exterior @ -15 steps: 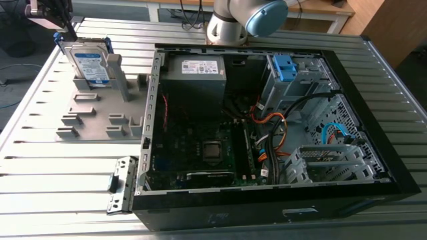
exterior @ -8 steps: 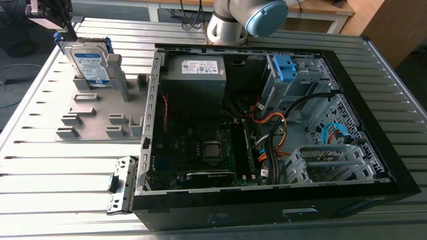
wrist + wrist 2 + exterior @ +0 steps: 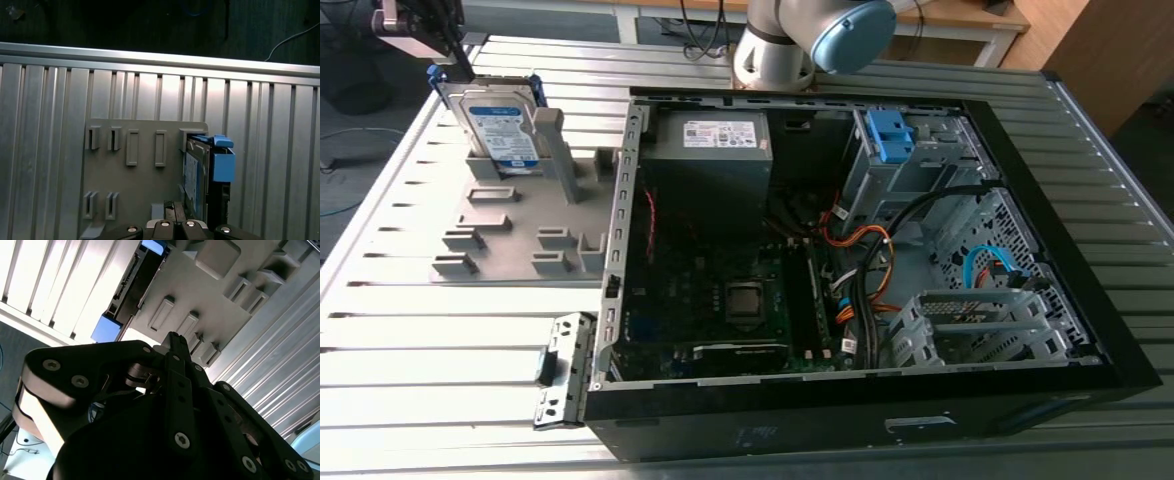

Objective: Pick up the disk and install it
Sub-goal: 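Pick up the disk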

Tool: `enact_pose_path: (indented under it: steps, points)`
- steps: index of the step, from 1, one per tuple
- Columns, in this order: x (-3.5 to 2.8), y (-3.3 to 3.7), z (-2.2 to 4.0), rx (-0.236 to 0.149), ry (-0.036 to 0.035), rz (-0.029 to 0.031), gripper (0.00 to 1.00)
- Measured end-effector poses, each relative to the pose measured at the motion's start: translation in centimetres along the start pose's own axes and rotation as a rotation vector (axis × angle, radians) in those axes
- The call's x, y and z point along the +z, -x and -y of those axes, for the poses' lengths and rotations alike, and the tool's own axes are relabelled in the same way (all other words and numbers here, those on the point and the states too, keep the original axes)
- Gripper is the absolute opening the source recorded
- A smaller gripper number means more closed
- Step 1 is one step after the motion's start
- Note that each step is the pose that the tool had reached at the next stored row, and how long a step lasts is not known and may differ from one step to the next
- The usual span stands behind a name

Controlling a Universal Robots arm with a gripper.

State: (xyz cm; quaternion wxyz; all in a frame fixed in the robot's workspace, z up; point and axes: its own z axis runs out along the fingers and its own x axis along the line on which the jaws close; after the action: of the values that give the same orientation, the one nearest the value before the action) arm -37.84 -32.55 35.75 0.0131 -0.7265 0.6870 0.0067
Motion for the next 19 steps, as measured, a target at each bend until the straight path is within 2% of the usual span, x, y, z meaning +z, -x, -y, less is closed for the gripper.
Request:
enact_pose_path:
  steps: [19]
  points:
    - [0.00,0.00,0.00,-0.039,0.0011,-0.0002,0.11]
